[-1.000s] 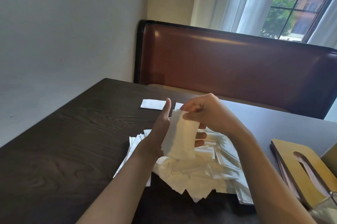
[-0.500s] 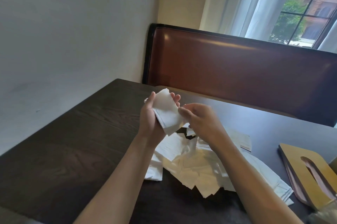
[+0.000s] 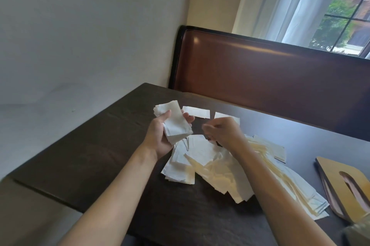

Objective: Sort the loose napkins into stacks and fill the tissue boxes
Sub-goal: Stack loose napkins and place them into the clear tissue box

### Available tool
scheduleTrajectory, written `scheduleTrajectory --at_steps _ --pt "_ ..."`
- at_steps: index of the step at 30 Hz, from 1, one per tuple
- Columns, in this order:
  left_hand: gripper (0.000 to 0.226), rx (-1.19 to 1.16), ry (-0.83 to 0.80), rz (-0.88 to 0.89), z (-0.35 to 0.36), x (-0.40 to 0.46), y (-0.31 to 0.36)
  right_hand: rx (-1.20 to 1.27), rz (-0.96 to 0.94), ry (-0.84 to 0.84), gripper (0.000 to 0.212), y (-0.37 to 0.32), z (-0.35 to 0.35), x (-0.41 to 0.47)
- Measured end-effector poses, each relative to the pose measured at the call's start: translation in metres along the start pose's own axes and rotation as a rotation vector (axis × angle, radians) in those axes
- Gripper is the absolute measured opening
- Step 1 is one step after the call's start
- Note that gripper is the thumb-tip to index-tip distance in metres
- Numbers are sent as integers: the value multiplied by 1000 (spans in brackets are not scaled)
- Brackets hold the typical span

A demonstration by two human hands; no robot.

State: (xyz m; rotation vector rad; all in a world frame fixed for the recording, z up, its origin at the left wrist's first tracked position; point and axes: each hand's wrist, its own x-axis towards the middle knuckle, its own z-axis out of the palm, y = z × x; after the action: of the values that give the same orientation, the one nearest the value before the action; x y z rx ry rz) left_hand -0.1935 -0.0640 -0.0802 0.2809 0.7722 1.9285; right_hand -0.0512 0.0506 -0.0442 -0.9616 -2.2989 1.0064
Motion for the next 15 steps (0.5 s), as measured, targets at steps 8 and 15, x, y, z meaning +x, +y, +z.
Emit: scheduleTrajectory --at_steps 8,15 --pt "55 -43 -8 -197 -31 -3 -10 -751 18 -406 44 12 13 11" --pt "60 -1 -39 -267 -34 3 -17 -584 -4 -250 19 21 19 23"
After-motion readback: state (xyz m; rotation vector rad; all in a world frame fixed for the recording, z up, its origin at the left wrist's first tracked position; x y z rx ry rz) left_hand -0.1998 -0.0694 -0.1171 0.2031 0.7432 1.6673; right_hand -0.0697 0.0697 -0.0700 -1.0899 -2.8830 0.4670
